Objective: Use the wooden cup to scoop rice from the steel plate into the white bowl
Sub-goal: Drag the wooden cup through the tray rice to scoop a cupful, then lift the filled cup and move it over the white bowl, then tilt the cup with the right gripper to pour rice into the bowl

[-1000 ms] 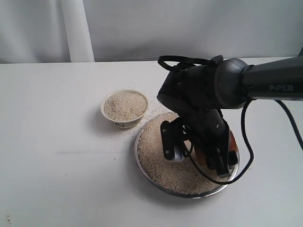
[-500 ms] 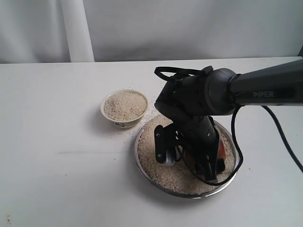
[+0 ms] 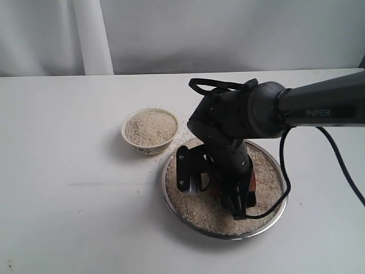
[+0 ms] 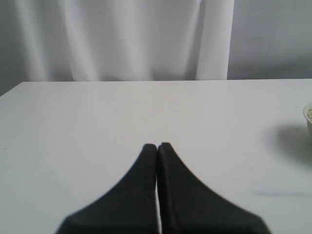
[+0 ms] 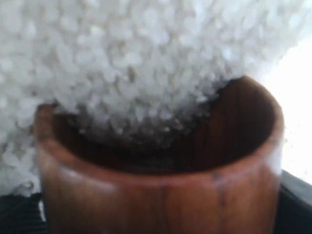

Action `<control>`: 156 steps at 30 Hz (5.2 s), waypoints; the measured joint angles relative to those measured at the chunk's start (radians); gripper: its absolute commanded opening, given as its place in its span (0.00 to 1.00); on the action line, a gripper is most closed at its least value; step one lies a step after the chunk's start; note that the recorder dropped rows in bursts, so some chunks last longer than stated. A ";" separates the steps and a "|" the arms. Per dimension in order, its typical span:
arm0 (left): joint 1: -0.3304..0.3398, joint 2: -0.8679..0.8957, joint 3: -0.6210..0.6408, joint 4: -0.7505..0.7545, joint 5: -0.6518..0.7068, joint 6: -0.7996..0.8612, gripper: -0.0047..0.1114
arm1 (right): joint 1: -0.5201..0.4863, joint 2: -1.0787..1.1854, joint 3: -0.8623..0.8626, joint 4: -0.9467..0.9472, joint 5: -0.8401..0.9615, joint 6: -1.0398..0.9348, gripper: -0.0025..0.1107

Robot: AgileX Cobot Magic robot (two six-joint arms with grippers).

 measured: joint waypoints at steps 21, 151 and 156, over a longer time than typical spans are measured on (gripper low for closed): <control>0.000 0.000 0.000 0.000 0.000 0.000 0.04 | -0.105 -0.042 0.128 0.174 -0.332 0.000 0.02; 0.000 0.000 0.000 0.000 0.000 0.000 0.04 | 0.106 0.262 -0.605 -0.563 0.036 0.119 0.02; 0.000 0.000 0.000 0.000 0.000 0.000 0.04 | 0.106 0.262 -0.605 -0.532 0.046 0.076 0.02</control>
